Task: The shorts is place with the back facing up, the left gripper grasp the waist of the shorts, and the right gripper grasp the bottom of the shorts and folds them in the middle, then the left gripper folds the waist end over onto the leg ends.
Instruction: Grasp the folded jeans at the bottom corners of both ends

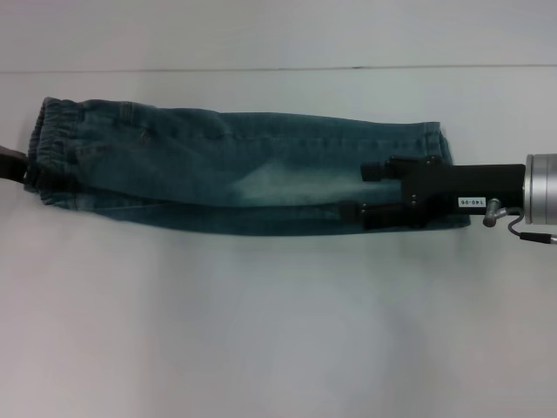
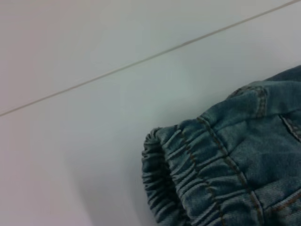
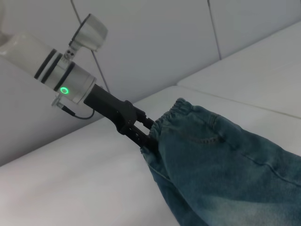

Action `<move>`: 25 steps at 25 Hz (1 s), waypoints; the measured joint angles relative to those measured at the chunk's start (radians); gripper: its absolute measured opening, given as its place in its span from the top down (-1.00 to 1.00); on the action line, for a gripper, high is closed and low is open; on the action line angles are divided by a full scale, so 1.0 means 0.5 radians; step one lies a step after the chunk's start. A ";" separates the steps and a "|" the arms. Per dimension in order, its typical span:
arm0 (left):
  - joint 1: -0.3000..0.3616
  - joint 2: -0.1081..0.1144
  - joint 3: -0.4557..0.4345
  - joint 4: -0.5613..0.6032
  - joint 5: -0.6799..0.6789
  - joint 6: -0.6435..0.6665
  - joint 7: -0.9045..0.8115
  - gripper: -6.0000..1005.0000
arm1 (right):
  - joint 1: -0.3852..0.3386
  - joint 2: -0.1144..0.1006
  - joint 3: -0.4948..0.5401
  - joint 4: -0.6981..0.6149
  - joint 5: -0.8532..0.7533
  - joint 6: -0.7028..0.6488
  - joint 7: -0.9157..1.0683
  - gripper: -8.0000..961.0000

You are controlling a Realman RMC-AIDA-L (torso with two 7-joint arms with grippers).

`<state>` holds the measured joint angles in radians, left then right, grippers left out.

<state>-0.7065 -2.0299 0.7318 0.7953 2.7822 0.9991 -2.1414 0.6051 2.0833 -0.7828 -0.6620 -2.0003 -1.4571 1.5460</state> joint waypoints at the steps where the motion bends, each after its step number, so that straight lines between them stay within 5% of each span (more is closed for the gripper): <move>1: -0.001 0.000 0.000 -0.005 0.000 -0.012 0.000 -0.86 | 0.002 0.000 -0.007 0.001 0.000 0.009 0.000 -0.97; 10: -0.020 0.010 -0.009 -0.048 -0.003 -0.036 0.000 -0.85 | 0.018 0.002 -0.033 0.004 0.000 0.029 0.000 -0.97; 18: -0.087 0.115 -0.219 0.041 -0.012 0.362 -0.005 -0.84 | 0.032 0.003 -0.034 0.005 0.000 0.032 0.000 -0.97; 25: -0.153 0.185 -0.302 -0.100 -0.002 0.351 -0.006 -0.82 | 0.054 0.003 -0.062 0.005 0.000 0.038 0.000 -0.97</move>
<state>-0.7831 -1.9376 0.5807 0.7452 2.7814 1.1744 -2.1445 0.6319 2.0850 -0.8139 -0.6596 -2.0003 -1.4382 1.5462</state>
